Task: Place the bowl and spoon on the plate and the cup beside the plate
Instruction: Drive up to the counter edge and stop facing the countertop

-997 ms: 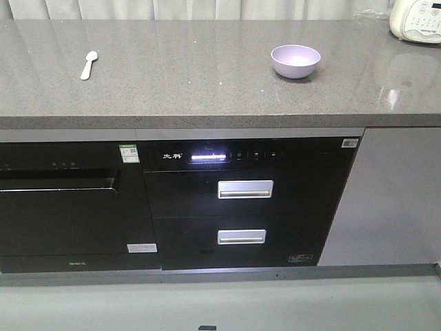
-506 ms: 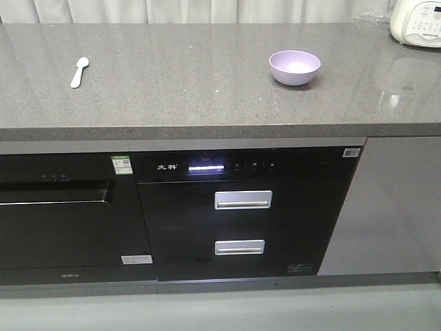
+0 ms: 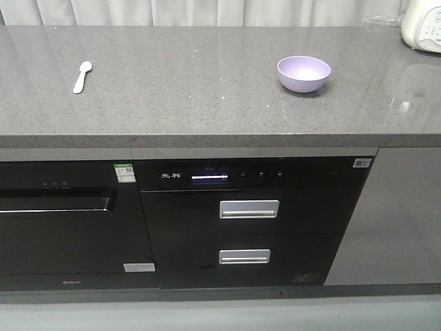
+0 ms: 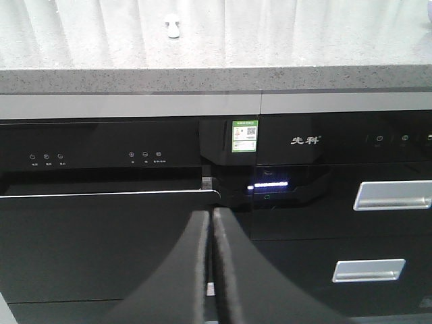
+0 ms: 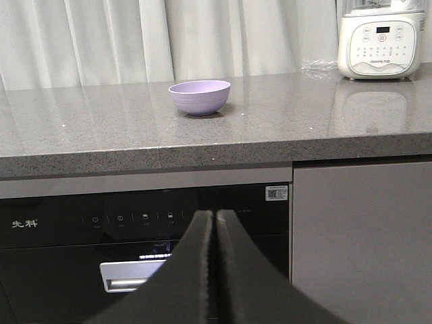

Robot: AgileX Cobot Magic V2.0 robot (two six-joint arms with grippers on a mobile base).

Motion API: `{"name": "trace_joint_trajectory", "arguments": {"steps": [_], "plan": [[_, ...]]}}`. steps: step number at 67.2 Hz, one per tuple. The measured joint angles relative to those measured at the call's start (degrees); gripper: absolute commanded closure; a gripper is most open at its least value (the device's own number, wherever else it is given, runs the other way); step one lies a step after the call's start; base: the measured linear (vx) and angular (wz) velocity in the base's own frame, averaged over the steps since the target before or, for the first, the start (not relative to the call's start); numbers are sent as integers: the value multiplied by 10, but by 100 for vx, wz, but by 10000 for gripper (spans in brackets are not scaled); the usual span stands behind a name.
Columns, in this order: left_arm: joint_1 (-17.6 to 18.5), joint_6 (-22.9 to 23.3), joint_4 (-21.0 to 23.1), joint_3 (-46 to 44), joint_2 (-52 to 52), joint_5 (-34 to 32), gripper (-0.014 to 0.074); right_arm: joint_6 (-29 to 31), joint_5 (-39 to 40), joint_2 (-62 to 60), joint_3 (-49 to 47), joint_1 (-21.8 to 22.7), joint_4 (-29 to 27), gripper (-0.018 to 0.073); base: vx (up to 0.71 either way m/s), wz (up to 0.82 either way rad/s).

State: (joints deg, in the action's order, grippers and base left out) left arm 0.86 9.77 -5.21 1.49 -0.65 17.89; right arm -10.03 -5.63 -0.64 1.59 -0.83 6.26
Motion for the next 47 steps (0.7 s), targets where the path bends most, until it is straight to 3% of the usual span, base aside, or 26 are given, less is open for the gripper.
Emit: {"name": "trace_joint_trajectory", "arguments": {"steps": [47], "plan": [[0,0,0,0,0,0,603,0,0,0,0,0,0,562,6,1]]}}
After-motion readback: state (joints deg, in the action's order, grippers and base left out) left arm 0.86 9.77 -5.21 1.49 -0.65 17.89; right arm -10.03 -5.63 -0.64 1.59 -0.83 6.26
